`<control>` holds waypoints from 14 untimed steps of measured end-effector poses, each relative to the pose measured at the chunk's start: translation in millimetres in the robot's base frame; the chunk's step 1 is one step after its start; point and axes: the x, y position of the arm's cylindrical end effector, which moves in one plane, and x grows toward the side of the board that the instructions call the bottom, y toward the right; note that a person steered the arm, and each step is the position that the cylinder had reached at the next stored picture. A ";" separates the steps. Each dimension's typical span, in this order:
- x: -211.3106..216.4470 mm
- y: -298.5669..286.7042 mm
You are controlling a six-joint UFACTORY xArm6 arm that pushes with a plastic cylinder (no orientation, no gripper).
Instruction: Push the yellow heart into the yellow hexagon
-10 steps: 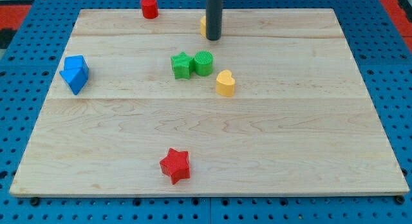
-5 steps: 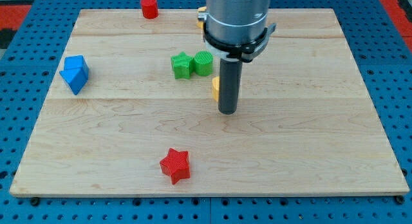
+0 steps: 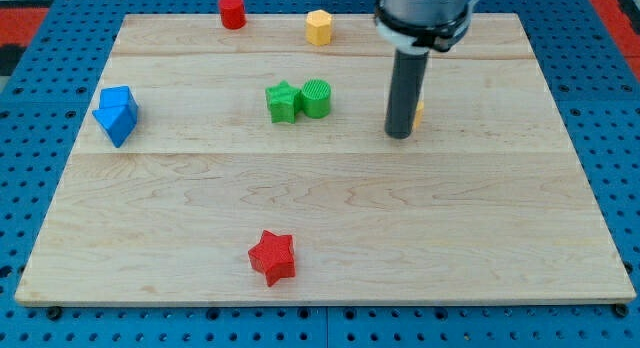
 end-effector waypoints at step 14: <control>-62.5 -55.6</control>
